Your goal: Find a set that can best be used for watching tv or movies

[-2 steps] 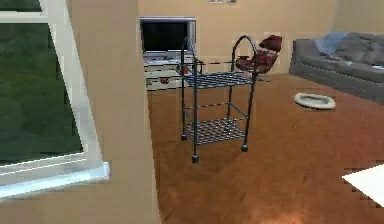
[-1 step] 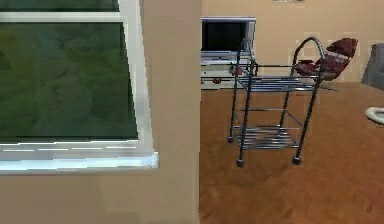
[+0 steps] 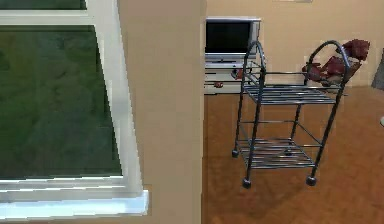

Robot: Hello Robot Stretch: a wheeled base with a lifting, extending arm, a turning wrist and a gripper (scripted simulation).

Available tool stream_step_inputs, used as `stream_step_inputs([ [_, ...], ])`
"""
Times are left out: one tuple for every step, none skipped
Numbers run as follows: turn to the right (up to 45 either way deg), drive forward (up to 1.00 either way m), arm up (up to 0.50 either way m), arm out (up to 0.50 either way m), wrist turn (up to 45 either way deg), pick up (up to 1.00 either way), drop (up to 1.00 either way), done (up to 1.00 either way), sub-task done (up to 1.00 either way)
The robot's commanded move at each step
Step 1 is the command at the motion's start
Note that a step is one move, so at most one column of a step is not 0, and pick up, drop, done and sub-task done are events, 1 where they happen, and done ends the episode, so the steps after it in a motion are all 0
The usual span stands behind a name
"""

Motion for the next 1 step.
stream_step_inputs([
  [-45.0, 0.00, 0.00, 0.00, 0.0, 0.00, 0.00, 0.00, 0.00],
])
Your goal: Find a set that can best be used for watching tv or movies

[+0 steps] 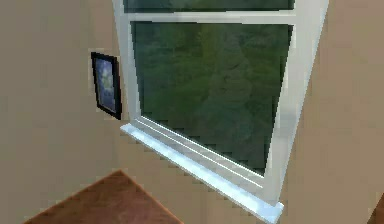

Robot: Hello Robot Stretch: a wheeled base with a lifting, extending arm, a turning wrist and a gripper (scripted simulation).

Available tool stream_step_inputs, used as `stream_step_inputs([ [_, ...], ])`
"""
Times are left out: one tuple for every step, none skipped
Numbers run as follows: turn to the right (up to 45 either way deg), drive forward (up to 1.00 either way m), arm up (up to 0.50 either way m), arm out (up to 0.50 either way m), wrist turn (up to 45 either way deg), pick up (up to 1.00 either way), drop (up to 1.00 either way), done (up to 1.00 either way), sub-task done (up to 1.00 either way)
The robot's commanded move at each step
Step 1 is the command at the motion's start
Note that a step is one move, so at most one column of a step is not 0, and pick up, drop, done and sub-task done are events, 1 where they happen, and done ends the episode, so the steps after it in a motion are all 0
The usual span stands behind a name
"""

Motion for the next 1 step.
stream_step_inputs([
  [-6.0, 0.00, 0.00, 0.00, 0.0, 0.00, 0.00, 0.00, 0.00],
])
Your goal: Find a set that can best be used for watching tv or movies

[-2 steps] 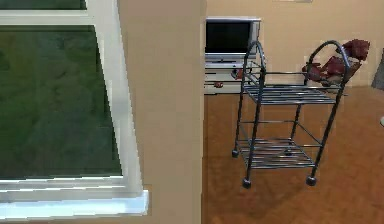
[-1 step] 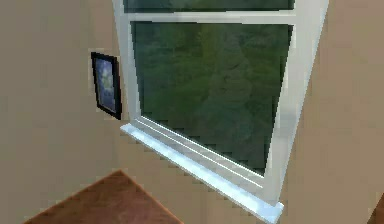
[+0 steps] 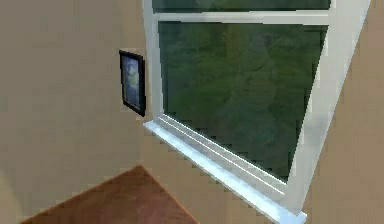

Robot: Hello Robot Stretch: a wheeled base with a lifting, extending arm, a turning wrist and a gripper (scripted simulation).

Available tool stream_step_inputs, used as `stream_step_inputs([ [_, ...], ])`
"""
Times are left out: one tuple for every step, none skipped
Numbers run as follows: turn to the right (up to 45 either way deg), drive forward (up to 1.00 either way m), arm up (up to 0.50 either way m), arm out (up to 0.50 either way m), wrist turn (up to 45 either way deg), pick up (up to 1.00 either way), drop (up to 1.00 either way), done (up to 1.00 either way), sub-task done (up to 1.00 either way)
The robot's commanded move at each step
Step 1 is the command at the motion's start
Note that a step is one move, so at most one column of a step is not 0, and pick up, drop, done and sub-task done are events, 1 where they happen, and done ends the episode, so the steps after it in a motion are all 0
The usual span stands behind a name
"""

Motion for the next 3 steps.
stream_step_inputs([
  [0.0, 0.05, 0.00, 0.00, 0.0, 0.00, 0.00, 0.00, 0.00],
  [45.0, 0.00, 0.00, 0.00, 0.0, 0.00, 0.00, 0.00, 0.00],
  [42.0, 0.00, 0.00, 0.00, 0.0, 0.00, 0.00, 0.00, 0.00],
])
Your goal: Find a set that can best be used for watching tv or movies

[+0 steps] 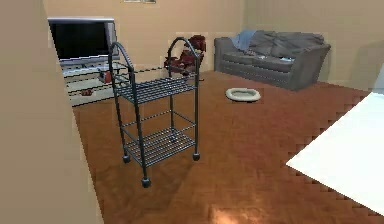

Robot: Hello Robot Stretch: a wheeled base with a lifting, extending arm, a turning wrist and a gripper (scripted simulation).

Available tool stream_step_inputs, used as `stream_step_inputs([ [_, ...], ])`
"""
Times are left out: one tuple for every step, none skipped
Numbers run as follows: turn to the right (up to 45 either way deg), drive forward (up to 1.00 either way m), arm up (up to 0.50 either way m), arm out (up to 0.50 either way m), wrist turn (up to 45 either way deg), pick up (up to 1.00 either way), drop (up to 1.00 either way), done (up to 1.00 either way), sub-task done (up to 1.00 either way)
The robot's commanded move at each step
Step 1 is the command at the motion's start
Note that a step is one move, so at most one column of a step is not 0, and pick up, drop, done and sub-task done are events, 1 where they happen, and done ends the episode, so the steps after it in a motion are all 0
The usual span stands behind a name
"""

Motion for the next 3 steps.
stream_step_inputs([
  [0.0, 0.50, 0.00, 0.00, 0.0, 0.00, 0.00, 0.00, 0.00],
  [33.0, 0.00, 0.00, 0.00, 0.0, 0.00, 0.00, 0.00, 0.00],
  [0.0, 1.00, 0.00, 0.00, 0.0, 0.00, 0.00, 0.00, 0.00],
])
